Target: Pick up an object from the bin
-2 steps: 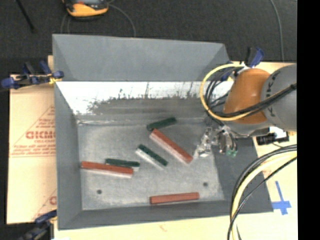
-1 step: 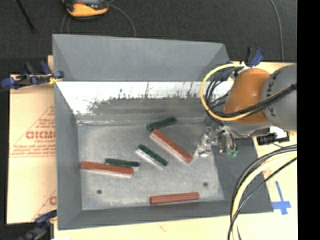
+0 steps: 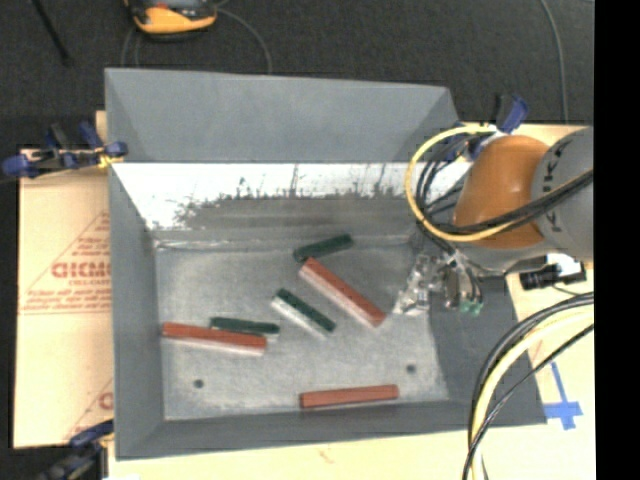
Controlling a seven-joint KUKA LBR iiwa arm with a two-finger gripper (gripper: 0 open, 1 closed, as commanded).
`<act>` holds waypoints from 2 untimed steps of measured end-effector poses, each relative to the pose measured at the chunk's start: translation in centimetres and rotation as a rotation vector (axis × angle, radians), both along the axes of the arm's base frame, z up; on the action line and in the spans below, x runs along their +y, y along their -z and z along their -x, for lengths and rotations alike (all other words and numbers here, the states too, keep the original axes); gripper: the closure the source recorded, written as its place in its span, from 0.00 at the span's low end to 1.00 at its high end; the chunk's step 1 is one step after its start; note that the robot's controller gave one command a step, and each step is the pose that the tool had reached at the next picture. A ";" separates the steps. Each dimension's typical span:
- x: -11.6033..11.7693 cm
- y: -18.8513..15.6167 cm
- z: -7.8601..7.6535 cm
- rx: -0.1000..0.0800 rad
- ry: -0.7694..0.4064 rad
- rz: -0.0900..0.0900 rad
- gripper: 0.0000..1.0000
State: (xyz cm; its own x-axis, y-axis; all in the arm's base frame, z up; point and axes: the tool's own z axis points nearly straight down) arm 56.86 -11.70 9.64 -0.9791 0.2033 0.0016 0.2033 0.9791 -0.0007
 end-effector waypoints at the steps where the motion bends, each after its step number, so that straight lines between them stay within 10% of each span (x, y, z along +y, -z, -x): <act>1: -2.2 2.0 -3.8 -0.019 -0.366 0.001 0.00; 2: -2.1 2.0 -3.8 -0.019 -0.367 0.002 0.00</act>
Offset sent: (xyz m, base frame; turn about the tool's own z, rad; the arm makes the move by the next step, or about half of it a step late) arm 0.0000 0.0000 0.0000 0.0000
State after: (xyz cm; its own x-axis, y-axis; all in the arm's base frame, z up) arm 60.61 -13.84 7.68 -0.9867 -0.1618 -0.0174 -0.1618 0.9868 -0.0019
